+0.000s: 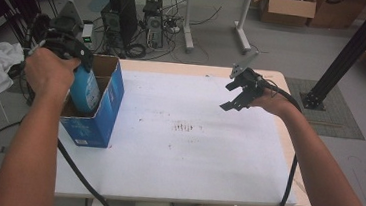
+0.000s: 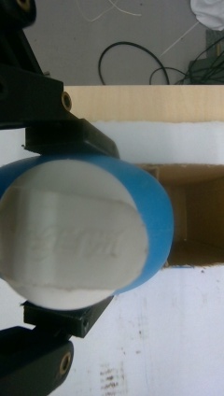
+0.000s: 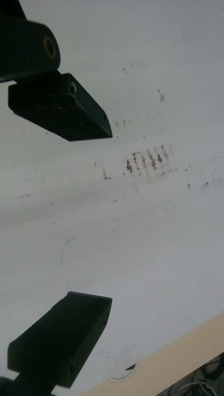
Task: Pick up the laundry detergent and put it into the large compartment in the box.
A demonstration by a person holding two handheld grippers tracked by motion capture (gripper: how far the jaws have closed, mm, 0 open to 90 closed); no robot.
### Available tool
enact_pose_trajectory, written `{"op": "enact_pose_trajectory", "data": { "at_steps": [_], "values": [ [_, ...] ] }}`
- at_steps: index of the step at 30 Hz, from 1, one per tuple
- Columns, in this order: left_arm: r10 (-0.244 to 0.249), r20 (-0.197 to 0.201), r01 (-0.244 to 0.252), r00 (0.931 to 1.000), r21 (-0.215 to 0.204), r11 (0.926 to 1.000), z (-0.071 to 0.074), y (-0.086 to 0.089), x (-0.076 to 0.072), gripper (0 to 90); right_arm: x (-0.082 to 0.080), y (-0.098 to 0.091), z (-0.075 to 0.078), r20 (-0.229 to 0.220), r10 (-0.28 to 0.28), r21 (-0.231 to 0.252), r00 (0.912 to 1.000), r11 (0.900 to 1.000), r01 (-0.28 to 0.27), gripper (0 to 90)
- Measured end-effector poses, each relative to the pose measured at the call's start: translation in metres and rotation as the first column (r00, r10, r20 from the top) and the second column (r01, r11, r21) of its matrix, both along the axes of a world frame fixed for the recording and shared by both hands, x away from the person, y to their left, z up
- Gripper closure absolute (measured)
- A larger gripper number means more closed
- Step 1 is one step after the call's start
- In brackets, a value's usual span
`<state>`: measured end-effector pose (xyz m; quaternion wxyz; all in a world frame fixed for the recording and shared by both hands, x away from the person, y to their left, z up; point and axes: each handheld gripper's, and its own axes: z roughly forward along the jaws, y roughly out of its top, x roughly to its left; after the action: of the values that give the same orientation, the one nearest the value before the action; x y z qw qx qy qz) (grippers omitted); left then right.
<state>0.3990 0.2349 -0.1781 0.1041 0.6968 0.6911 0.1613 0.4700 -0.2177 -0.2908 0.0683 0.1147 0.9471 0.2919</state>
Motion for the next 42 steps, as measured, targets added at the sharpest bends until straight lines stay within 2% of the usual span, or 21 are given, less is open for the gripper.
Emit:
{"op": "enact_pose_trajectory", "data": {
  "at_steps": [7,11,16,20,21,27,31,35,42],
  "values": [
    [-0.012,-0.016,0.012,0.9998,-0.020,0.9997,-0.032,-0.001,0.003,38.1,0.001,0.000,-0.001,-0.002,-0.002,-0.004,1.0000,1.0000,0.002,15.7],
    [-0.021,-0.019,0.021,0.9996,-0.016,0.9997,-0.050,-0.004,0.005,38.1,0.000,0.001,-0.001,-0.001,0.000,-0.006,1.0000,1.0000,0.000,15.7],
    [-0.027,-0.022,0.027,0.9994,-0.022,0.9994,-0.067,-0.006,0.007,38.1,0.001,0.000,-0.001,-0.002,-0.002,-0.006,1.0000,1.0000,0.002,15.7],
    [-0.030,-0.036,0.029,0.9989,-0.022,0.9993,-0.080,-0.007,0.008,38.1,0.001,0.000,-0.001,-0.002,-0.004,-0.004,1.0000,1.0000,0.004,15.6],
    [-0.035,-0.054,0.034,0.9979,-0.020,0.9992,-0.083,-0.006,0.009,38.1,0.001,0.000,-0.001,-0.002,-0.004,-0.004,1.0000,1.0000,0.004,15.7],
    [-0.012,-0.046,0.010,0.9989,-0.047,0.9988,-0.090,-0.001,0.008,38.1,0.001,0.001,-0.002,-0.003,-0.004,-0.005,1.0000,1.0000,0.004,15.6],
    [-0.024,-0.059,0.023,0.9980,-0.019,0.9996,-0.092,-0.001,0.008,38.1,0.001,0.002,-0.003,-0.004,0.000,-0.006,1.0000,1.0000,0.000,15.6],
    [-0.016,-0.064,0.014,0.9978,-0.034,0.9993,-0.095,0.003,0.008,38.1,0.001,0.002,-0.003,-0.006,0.000,-0.008,1.0000,1.0000,0.000,15.6],
    [-0.025,-0.090,0.023,0.9957,-0.019,0.9996,-0.102,0.006,0.011,38.1,0.001,0.000,-0.003,-0.008,-0.004,-0.012,1.0000,0.9999,0.003,15.6]
  ]
}}
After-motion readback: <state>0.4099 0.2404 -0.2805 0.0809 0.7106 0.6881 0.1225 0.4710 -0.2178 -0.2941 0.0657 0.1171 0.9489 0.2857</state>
